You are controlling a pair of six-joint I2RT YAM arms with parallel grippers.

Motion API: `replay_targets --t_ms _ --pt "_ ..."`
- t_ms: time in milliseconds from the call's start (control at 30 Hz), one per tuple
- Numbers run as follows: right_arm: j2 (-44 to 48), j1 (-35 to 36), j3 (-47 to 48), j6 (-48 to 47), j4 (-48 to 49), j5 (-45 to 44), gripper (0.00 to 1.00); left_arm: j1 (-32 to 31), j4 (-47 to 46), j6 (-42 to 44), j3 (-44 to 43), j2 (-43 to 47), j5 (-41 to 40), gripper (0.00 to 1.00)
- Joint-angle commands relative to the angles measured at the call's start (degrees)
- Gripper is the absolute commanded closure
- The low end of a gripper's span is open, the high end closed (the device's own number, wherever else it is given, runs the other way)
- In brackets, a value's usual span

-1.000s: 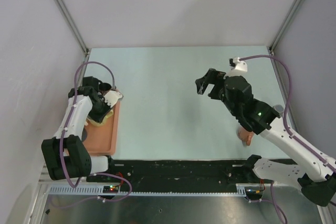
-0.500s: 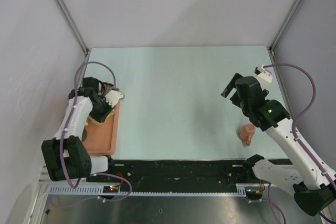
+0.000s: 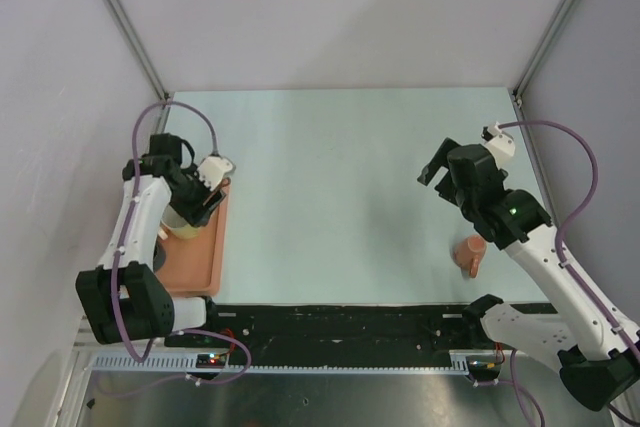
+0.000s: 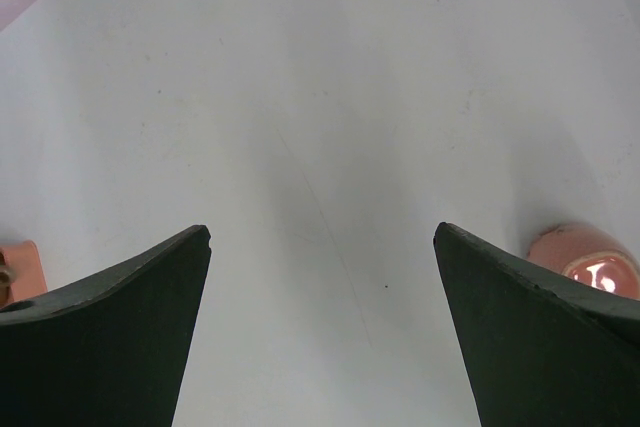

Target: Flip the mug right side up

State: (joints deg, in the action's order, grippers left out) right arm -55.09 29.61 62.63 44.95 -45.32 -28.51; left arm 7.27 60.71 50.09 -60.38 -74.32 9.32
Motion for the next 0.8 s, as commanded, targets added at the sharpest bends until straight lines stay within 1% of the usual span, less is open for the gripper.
replay_targets --t_ms 0,100,167,233,300,367,467,533,600,667,767 --pt "-0.54 -0.10 -0.17 -0.41 1.84 0.87 0.00 0.39 3.29 -2.52 -8.43 2.54 7.15 0.30" --pt "-0.82 -0.04 -0.22 -0.47 1.47 1.29 0.00 0.37 3.94 -5.31 -13.69 1.51 11.19 0.23" --pt "-0.99 0.00 -0.25 -0.45 1.16 1.32 0.00 0.27 3.60 -9.98 -18.39 -1.03 13.32 0.20" --pt "-1.05 0.08 -0.61 -0.43 1.08 1.50 0.00 0.02 1.77 -20.99 -23.65 -6.61 11.37 0.18" --pt "-1.07 0.14 -1.09 -0.44 1.32 1.79 0.00 -0.44 -0.72 -29.80 -28.13 -12.00 6.49 0.17" --pt "-1.29 0.24 -1.52 -0.40 1.74 2.25 0.00 -2.29 -4.14 -34.56 -30.83 -15.88 -0.23 0.17" --pt "-1.90 0.35 -1.62 -0.50 1.77 3.07 0.00 -5.91 -9.31 -36.54 -32.96 -19.41 -11.70 0.17" --pt "-2.27 0.43 -1.68 -0.44 1.39 3.28 0.00 -8.55 -10.70 -37.03 -35.51 -23.07 -17.56 0.17" --pt "-2.49 0.53 -1.78 -0.29 0.76 3.29 0.00 -9.26 -11.07 -37.18 -38.19 -26.99 -22.96 0.19" --pt "-2.55 0.72 -2.11 -0.19 0.28 3.29 0.00 -9.48 -11.10 -36.31 -39.58 -30.30 -26.77 0.23" --pt "-2.38 0.82 -2.94 0.09 -0.22 3.06 0.00 -9.63 -10.99 -34.74 -40.31 -34.09 -29.38 0.29"
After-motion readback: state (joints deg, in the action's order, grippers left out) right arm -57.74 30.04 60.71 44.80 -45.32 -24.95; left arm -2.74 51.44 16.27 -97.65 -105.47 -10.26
